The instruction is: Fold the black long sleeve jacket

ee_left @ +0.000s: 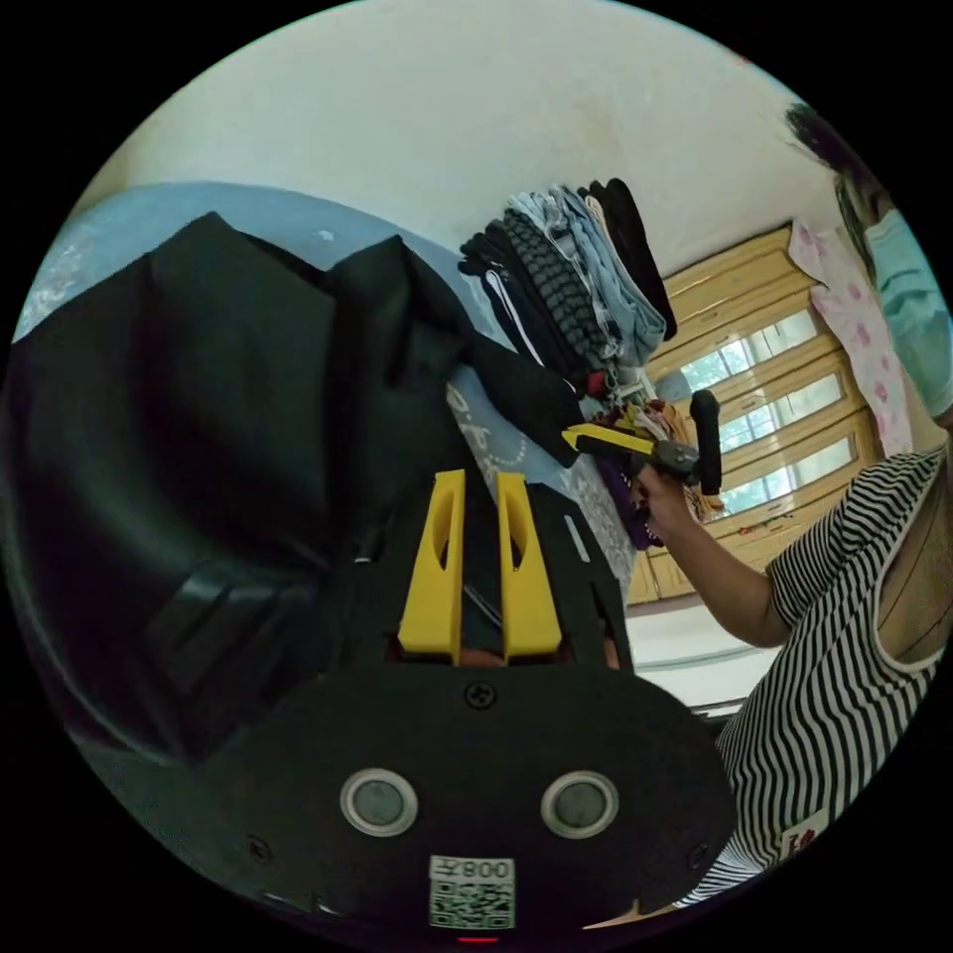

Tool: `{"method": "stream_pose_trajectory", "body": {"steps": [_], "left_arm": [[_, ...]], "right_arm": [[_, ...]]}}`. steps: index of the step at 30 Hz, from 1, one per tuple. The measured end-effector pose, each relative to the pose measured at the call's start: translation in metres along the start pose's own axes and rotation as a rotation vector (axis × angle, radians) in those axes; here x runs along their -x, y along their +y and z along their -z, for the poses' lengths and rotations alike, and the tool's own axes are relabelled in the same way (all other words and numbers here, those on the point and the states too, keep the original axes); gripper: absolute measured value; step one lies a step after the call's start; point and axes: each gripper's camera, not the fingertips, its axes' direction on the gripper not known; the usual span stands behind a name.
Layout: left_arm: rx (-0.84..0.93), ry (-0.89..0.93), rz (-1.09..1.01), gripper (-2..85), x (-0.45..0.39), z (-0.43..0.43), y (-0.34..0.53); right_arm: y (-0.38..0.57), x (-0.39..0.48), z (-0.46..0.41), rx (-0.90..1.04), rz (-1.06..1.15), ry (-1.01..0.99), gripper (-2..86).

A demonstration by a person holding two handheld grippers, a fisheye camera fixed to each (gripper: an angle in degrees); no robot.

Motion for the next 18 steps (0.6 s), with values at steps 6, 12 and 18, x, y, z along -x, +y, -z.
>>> {"method": "stream_pose_trajectory", "body": {"steps": [6,12,18], "left_arm": [[0.127,0.092,-0.084,6.4,-0.039,-0.101,-0.053],[0.139,0.170,0.009,6.5,-0.036,-0.153,-0.077],[0.147,0.171,0.030,6.6,-0.032,-0.177,-0.092]], "right_arm": [[0.021,0.022,-0.042,0.093,0.138,0.245,5.8],[0.032,0.050,-0.046,0.031,0.194,0.314,1.1],[0.035,0.033,-0.035,-0.010,0.156,0.146,7.8]]}}
